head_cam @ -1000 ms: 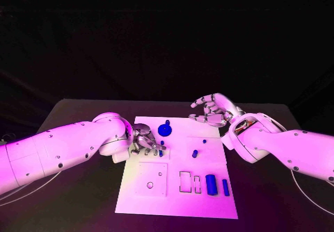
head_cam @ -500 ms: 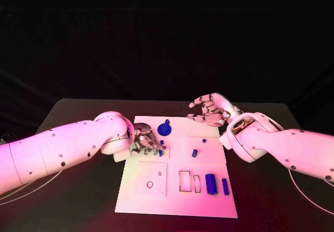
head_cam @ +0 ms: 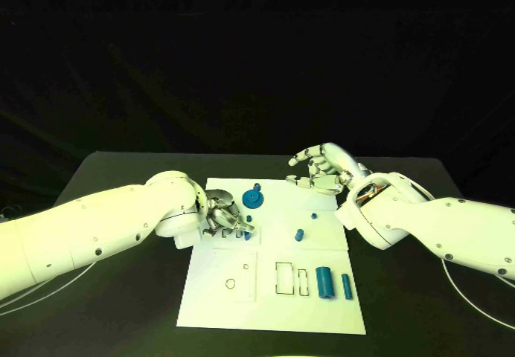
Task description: Assemble the parts on the task board
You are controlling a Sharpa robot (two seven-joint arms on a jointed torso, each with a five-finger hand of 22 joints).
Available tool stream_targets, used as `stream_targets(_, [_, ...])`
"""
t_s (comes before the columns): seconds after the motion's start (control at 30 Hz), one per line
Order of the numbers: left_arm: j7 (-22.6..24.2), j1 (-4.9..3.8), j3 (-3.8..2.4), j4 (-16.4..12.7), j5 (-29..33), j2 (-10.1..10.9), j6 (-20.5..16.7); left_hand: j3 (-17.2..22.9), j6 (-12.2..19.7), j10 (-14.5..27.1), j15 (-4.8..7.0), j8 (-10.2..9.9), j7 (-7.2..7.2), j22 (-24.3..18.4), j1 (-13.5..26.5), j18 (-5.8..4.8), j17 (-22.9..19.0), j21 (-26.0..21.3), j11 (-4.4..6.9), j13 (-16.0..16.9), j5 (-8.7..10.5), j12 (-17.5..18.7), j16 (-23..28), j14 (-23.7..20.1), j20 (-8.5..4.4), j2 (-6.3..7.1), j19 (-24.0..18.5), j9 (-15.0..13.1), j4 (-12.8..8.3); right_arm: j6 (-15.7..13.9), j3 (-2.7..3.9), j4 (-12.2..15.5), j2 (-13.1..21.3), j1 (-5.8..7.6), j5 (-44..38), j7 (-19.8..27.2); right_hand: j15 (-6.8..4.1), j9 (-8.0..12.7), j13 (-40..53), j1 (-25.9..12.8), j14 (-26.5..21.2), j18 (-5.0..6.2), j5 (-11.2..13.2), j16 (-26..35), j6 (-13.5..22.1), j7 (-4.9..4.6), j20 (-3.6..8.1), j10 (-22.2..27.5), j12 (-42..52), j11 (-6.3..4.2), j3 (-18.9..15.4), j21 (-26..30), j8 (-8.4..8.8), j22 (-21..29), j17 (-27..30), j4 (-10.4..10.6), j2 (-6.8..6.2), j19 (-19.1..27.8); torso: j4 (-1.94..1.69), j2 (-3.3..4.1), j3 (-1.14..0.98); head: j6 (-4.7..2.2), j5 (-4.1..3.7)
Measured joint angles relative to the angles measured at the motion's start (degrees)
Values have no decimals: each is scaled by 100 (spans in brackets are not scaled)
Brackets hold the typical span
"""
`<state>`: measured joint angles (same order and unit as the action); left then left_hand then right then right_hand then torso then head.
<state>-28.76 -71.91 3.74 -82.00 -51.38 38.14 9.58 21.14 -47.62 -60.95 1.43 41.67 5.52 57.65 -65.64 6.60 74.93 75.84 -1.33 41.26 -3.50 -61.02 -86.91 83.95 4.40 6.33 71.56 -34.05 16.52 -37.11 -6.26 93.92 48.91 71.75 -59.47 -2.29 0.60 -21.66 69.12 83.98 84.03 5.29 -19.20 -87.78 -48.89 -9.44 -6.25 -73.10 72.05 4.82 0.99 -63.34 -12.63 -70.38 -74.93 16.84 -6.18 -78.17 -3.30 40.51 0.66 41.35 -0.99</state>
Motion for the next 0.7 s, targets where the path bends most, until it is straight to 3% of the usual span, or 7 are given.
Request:
stream_targets(0.2, [5,-6,1,3,0,-6,66,380,20,-31,41,0,-20,17,-368,0,0,22,31,9,0,0,-23,0,0,-24,0,-72,-2,5,-1,-4,-3,-7,1,0,0,5,0,0,0,0,0,0,0,0,0,0,0,0,17,0,0,0,0,-17,0,0,0,0,-4,7,-1])
stream_targets(0.3, [10,-13,-7,2,5,-7,87,817,41,-32,54,2,-41,28,-590,1,0,39,31,2,21,0,-23,11,0,52,0,-128,-38,7,-2,-6,-4,-11,1,0,0,5,0,0,0,0,0,0,0,0,0,0,0,0,17,0,0,1,0,-17,0,0,0,0,-3,6,-6])
stream_targets(0.37, [14,-22,-13,3,8,-6,93,1465,67,-44,82,-2,-62,38,-739,0,0,62,38,-18,31,48,-45,-1,-16,201,-17,-148,-128,8,-2,-9,-5,-14,1,0,0,5,0,0,0,0,0,0,0,0,0,0,0,0,17,0,-23,3,1,-17,0,0,-1,0,-3,7,-8])
stream_targets(0.53, [12,-15,-4,16,12,2,98,1804,95,-131,82,132,-51,75,-793,1,-1,67,64,-27,-35,63,-62,-1,-41,378,-4,-167,198,12,-3,-14,-9,-21,1,0,0,5,-1,-22,0,0,-24,0,0,0,0,0,0,0,17,0,-23,7,1,-17,22,0,-3,-3,-3,9,-9])
stream_targets(0.57, [8,-13,-1,18,15,3,98,1971,95,-164,82,155,-50,83,-752,1,-1,88,63,-24,-37,63,-72,-1,-43,420,-1,-167,111,13,-3,-15,-10,-23,1,0,0,5,-1,-22,0,0,-24,0,0,0,0,0,0,1,17,0,-23,7,1,-17,22,0,-3,-4,-3,7,-9])
stream_targets(0.7, [3,-11,1,18,31,11,94,2001,103,-174,82,183,-42,110,-670,1,-1,88,72,-18,-38,63,-72,-1,-43,468,-1,-168,140,14,-3,-17,-10,-29,1,-1,0,5,-1,-22,0,0,-24,0,0,0,0,0,0,0,36,0,-23,7,1,-4,22,0,-3,-4,-3,-13,-5])
